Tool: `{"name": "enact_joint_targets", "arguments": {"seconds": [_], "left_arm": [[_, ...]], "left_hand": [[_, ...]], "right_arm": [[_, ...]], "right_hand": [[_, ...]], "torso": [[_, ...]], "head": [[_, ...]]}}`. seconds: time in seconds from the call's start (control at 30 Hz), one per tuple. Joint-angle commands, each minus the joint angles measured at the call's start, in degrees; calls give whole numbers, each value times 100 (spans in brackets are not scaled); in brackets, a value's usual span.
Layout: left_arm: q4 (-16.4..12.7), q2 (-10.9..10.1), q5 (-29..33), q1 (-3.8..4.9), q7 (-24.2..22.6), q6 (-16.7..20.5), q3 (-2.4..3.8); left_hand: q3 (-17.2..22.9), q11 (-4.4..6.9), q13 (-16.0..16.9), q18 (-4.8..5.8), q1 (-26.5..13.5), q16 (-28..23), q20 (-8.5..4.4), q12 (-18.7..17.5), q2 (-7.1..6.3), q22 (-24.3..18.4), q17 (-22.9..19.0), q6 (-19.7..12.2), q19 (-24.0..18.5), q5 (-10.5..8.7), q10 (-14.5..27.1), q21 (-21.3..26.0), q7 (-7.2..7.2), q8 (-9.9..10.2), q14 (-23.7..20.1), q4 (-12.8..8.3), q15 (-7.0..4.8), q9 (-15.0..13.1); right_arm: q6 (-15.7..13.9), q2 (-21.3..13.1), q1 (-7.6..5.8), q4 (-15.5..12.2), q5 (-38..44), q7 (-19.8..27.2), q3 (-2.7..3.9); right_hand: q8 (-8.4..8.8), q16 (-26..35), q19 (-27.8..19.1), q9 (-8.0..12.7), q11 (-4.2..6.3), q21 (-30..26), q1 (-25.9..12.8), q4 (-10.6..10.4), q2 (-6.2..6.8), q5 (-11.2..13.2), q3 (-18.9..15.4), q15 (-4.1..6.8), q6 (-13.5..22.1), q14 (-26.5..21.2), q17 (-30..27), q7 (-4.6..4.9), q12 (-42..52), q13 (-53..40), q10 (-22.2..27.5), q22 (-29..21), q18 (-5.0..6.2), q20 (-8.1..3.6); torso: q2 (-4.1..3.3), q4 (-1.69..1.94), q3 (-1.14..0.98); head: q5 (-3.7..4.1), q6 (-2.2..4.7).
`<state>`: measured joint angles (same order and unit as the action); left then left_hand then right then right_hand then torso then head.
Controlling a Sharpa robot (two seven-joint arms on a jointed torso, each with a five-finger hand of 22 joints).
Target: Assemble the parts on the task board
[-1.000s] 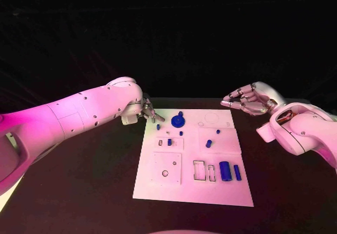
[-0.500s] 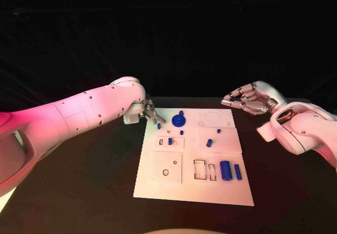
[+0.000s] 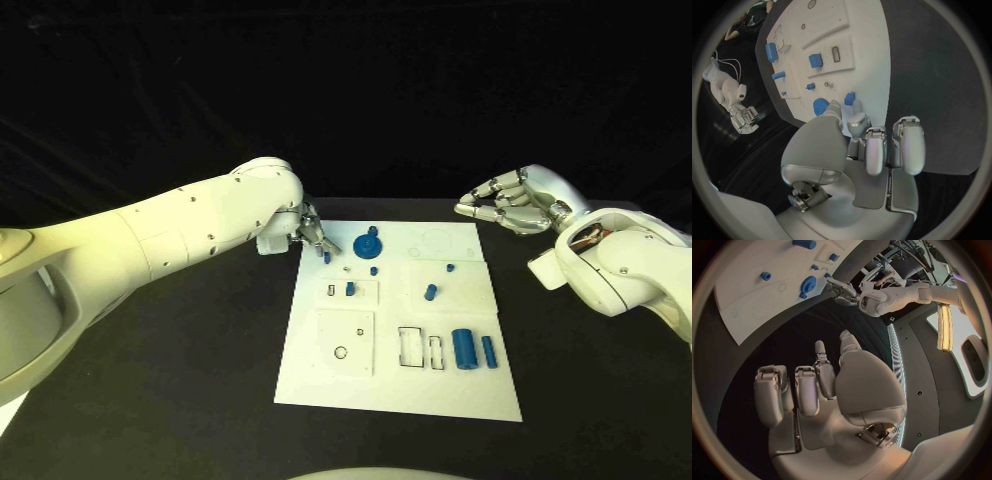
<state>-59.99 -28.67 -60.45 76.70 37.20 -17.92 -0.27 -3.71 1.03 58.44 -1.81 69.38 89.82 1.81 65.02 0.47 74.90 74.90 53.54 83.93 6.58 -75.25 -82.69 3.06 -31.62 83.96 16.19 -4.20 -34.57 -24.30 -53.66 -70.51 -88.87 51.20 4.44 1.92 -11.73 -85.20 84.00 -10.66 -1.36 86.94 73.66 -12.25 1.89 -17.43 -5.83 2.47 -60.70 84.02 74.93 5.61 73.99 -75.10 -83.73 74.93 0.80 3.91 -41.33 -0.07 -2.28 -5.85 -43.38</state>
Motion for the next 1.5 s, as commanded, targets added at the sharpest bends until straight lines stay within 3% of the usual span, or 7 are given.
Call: {"name": "enact_joint_targets", "arguments": {"seconds": [0.03,1.0,1.5], "left_arm": [[20,29,-48,-4,-32,-106,-1],[87,64,76,-17,-29,-201,-8],[95,54,130,-20,-20,-291,-11]], "left_hand": [[41,26,-8,-46,79,18,-28,16,24,643,1510,2,253,39,-8,-25,-24,-43,604,-22,-53,-9],[248,63,14,-38,428,18,-49,58,188,682,1510,30,266,36,-55,-45,-70,-121,604,-97,-77,-24],[247,70,41,-31,434,18,-56,86,145,710,1510,65,277,6,-87,-66,-76,-130,604,-89,-84,-28]], "right_arm": [[70,8,4,1,32,20,0],[83,17,6,9,39,19,0],[85,14,6,5,39,20,0]], "right_hand": [[-27,36,233,-5,33,-23,-31,-6,-30,-32,-38,39,35,424,650,4,-37,-570,-3,916,69,-45],[-27,36,233,-5,33,-23,-31,-6,-30,-32,-38,39,35,424,650,4,-37,-570,-3,916,69,-45],[-27,36,233,-5,33,-23,-31,-6,-30,-32,-38,39,35,424,650,4,-37,-570,-3,916,69,-45]], "torso": [[-1,-5,-1],[2,0,-1],[1,-2,0]], "head": [[-6,-8],[-32,-36],[-34,-39]]}}
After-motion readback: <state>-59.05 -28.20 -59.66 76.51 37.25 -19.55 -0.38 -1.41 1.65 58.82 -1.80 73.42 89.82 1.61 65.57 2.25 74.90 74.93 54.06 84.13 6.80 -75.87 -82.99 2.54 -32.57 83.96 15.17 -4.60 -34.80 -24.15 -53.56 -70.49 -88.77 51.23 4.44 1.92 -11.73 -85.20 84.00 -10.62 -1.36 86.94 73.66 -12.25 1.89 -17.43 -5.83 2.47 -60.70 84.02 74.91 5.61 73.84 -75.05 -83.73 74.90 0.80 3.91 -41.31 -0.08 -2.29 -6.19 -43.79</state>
